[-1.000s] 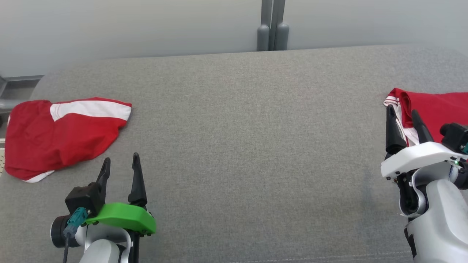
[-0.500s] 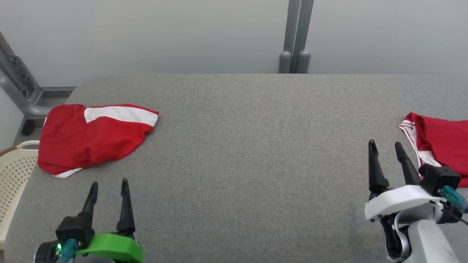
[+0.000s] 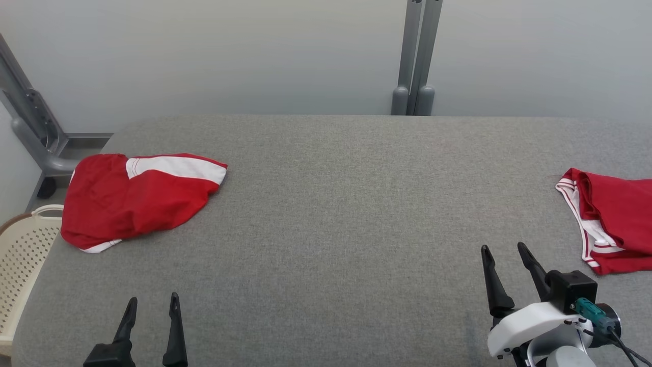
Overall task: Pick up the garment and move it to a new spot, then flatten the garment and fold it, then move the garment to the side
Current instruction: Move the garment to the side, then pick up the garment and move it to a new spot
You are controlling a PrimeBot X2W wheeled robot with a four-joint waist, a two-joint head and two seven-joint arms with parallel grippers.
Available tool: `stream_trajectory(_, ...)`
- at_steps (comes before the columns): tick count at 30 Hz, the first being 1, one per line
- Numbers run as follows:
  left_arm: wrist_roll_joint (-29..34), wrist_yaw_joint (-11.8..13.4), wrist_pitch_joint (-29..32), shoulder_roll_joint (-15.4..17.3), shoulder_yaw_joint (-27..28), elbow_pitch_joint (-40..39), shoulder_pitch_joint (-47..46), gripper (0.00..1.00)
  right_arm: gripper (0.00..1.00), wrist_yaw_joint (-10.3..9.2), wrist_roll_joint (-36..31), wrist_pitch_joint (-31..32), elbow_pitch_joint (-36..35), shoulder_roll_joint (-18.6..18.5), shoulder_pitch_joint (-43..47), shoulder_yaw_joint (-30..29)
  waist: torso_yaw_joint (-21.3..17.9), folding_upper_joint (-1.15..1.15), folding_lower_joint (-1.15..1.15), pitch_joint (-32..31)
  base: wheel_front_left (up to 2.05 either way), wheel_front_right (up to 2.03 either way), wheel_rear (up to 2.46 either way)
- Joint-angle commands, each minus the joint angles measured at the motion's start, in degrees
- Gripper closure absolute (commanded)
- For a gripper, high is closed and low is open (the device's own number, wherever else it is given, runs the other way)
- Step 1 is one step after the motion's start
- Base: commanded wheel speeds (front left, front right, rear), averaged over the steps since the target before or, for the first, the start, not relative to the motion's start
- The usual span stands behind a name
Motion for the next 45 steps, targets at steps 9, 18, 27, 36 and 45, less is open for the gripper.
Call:
stream_trajectory(9,1.47,-1.25,-0.21,0.18,1.02,2.28,-0.44,0.00,0.00,-0.05,-3.11,0.71,2.41,-0.10,1.37,-0.75,0.07,0.00,0.01,0.17,0.00,0.00,0.00)
stream_trajectory(18,2.42,-1.55,-0.21,-1.11,1.70,1.67,-0.91,0.00,0.00,-0.05,-2.38,0.57,2.46,-0.11,1.05,-0.62,-0.07,0.00,0.01,0.77,0.00,0.00,0.00)
stream_trajectory(27,2.29,-2.22,-0.21,-1.46,1.54,2.89,-1.68,0.00,0.00,-0.05,-1.60,0.68,2.43,-0.10,0.77,-0.07,1.20,0.00,0.01,0.94,0.00,0.00,0.00)
stream_trajectory(36,2.00,-2.21,-0.21,-0.78,2.87,3.54,-0.97,0.00,0.00,-0.05,0.21,0.36,2.64,-0.12,1.42,2.96,7.28,0.00,0.01,0.98,0.00,0.00,0.00)
stream_trajectory(45,1.63,-1.85,-0.20,0.06,3.68,3.70,-0.09,0.00,0.00,-0.05,1.70,-0.10,3.03,-0.10,1.72,5.20,15.81,0.00,0.01,0.74,0.00,0.00,0.00)
